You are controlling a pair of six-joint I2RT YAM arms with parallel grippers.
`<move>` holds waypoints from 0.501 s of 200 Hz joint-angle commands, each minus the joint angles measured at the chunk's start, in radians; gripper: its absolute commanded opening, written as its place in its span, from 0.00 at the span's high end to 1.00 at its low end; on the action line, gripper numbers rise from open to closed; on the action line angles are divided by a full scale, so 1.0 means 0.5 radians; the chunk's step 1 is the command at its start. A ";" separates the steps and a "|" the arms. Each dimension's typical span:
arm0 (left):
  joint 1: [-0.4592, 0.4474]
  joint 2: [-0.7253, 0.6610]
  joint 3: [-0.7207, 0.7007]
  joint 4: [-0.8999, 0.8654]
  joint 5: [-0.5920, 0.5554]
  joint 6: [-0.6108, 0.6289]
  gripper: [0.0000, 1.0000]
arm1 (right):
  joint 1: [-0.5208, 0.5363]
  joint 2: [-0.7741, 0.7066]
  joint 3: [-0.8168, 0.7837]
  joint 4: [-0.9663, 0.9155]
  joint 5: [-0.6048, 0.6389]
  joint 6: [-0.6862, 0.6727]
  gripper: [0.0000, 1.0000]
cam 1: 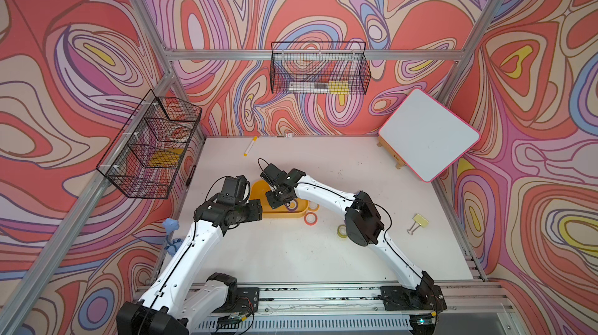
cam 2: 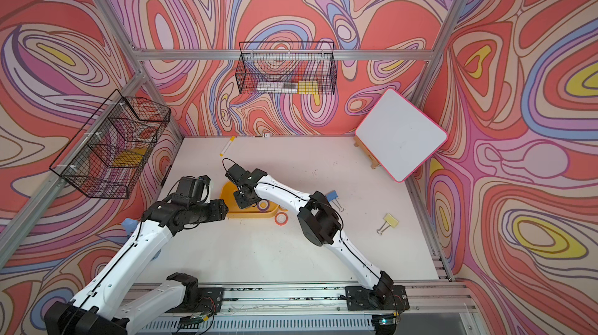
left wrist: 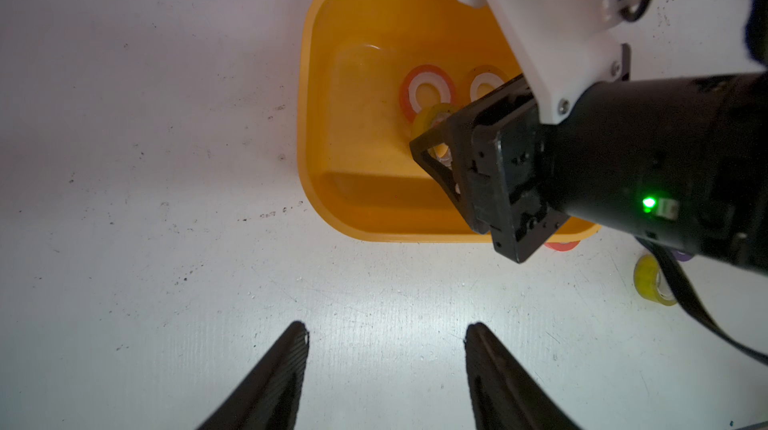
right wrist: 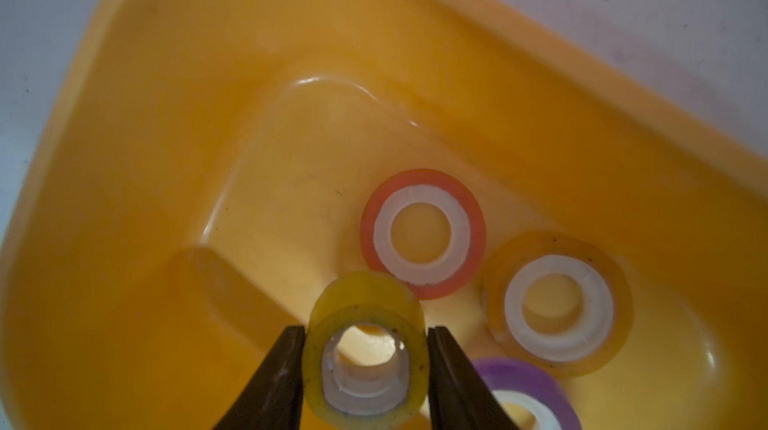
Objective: Put the transparent tape into the storage box
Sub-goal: Place the tape in the storage box.
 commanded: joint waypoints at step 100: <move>0.024 -0.006 -0.021 0.043 0.016 0.031 0.35 | 0.014 -0.011 -0.013 -0.006 0.024 -0.069 0.43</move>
